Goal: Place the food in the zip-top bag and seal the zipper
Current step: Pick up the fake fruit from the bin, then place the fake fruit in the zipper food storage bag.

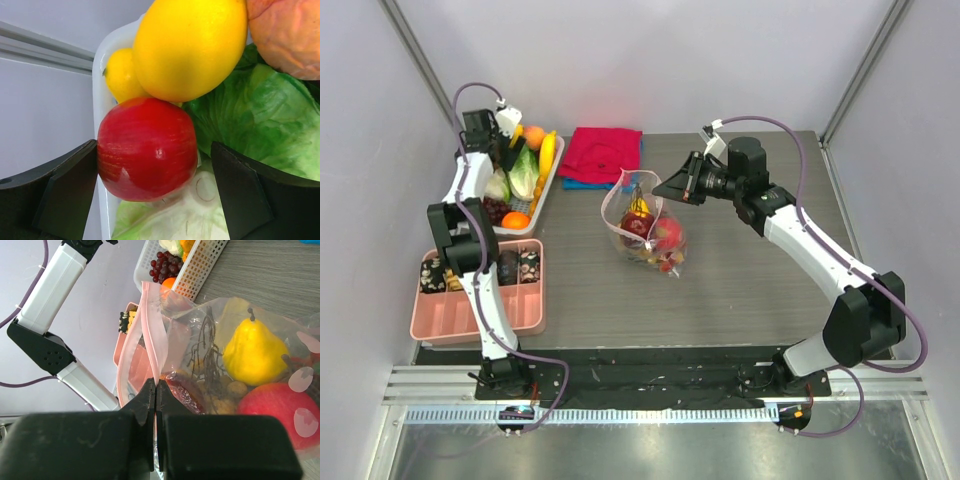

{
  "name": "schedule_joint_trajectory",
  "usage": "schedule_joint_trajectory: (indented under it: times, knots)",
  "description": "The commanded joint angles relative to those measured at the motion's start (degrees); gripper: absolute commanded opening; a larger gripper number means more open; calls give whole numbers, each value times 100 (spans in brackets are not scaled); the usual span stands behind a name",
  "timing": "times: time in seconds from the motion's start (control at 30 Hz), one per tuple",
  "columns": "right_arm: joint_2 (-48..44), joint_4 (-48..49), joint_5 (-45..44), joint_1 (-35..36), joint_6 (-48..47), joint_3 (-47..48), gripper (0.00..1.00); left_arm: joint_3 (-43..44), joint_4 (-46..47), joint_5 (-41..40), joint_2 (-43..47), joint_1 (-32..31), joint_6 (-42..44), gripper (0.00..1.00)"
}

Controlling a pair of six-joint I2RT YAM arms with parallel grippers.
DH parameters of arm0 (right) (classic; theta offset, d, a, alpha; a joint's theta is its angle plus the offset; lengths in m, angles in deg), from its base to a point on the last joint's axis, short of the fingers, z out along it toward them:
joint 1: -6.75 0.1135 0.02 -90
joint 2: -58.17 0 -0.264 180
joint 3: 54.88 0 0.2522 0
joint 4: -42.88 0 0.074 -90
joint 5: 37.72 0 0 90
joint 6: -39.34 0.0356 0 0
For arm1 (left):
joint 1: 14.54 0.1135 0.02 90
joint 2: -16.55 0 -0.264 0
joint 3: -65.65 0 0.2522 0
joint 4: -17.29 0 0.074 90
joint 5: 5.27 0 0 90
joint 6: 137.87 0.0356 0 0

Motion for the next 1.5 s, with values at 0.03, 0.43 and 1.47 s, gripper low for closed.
schedule_joint_trajectory:
  times: [0.03, 0.43, 1.47]
  knots:
    - [26, 254, 42, -17, -81, 63, 1, 61, 426, -73, 84, 63, 79, 89]
    - [-10, 227, 51, -17, -134, 72, 1, -897, 603, -380, 1270, 142, -140, 56]
    - [-88, 280, 174, 0, -213, 151, 1, -1891, -1533, 1063, 4156, -4375, -4122, 49]
